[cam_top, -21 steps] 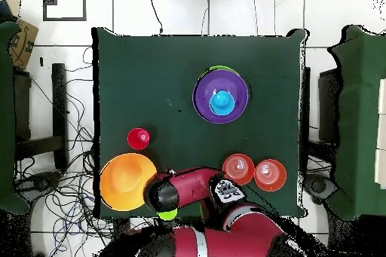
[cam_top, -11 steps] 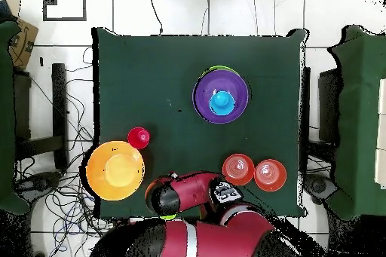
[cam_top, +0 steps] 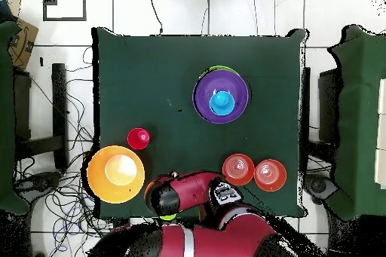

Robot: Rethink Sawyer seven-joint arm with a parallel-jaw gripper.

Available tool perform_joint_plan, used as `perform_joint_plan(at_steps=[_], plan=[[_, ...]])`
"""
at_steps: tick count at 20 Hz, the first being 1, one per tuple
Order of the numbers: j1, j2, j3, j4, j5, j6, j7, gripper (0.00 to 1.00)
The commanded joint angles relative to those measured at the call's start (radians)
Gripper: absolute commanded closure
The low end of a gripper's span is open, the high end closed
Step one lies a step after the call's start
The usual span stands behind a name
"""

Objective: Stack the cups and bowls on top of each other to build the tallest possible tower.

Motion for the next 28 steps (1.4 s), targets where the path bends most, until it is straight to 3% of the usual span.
perform_joint_plan(at_steps=[1, 4, 6, 7, 14, 21, 28], plan=[[0.0, -0.072, 0.065, -0.02, -0.018, -0.038, 0.126, 0.0], [0.01, -0.101, 0.059, -0.005, -0.011, -0.019, 0.129, 0.0], [0.02, -0.072, 0.04, -0.02, -0.014, -0.022, 0.132, 0.0], [0.015, -0.112, 0.055, 0.001, -0.002, 0.005, 0.131, 0.0], [0.001, -0.171, 0.079, 0.046, 0.022, 0.026, 0.147, 0.0], [-0.096, -0.167, 0.2, 0.158, 0.103, -0.061, 0.249, 0.0], [-0.126, -0.175, 0.225, 0.198, 0.14, -0.053, 0.291, 0.0]])
